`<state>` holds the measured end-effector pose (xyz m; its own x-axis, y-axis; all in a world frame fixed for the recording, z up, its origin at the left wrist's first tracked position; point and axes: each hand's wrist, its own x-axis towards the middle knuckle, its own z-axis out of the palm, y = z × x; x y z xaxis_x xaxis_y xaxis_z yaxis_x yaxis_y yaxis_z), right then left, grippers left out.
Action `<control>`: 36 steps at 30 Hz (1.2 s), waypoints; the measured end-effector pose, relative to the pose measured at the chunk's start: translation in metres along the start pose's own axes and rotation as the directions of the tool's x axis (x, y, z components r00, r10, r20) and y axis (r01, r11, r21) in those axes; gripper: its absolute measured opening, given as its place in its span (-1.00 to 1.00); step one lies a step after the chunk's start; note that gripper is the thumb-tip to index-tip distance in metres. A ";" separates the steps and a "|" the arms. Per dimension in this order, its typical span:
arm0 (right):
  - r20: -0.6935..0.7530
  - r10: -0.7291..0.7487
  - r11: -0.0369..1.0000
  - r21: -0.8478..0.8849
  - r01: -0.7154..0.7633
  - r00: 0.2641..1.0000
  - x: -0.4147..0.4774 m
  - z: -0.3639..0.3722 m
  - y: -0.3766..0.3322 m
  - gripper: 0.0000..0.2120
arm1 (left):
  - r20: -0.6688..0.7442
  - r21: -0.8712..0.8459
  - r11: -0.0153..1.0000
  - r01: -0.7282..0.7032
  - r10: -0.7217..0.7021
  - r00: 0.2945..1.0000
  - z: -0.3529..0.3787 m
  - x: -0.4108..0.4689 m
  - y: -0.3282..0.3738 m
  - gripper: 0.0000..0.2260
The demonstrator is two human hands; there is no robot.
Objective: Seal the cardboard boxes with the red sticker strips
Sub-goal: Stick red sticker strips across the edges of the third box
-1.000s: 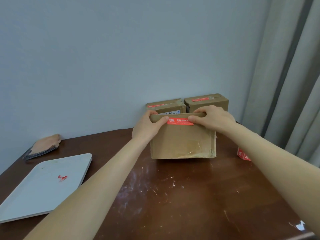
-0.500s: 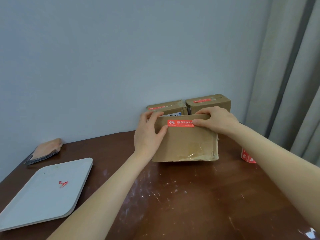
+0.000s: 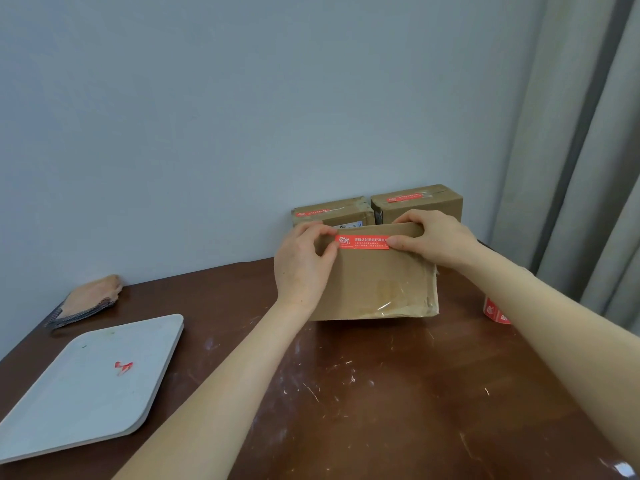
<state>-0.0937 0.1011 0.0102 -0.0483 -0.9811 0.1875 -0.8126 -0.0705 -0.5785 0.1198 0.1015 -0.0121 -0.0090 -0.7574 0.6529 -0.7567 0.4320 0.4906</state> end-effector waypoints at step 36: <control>0.027 -0.046 0.998 0.038 0.045 0.999 -0.001 0.000 0.002 -0.71 | 0.101 0.070 0.989 0.130 -0.136 0.985 -0.011 0.011 0.014 -0.92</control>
<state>-0.0949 0.1015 0.0089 0.0047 -0.9813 0.1923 -0.7915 -0.1212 -0.5990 0.1167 0.1044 0.0082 0.0280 -0.8550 0.5179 -0.7952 0.2949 0.5298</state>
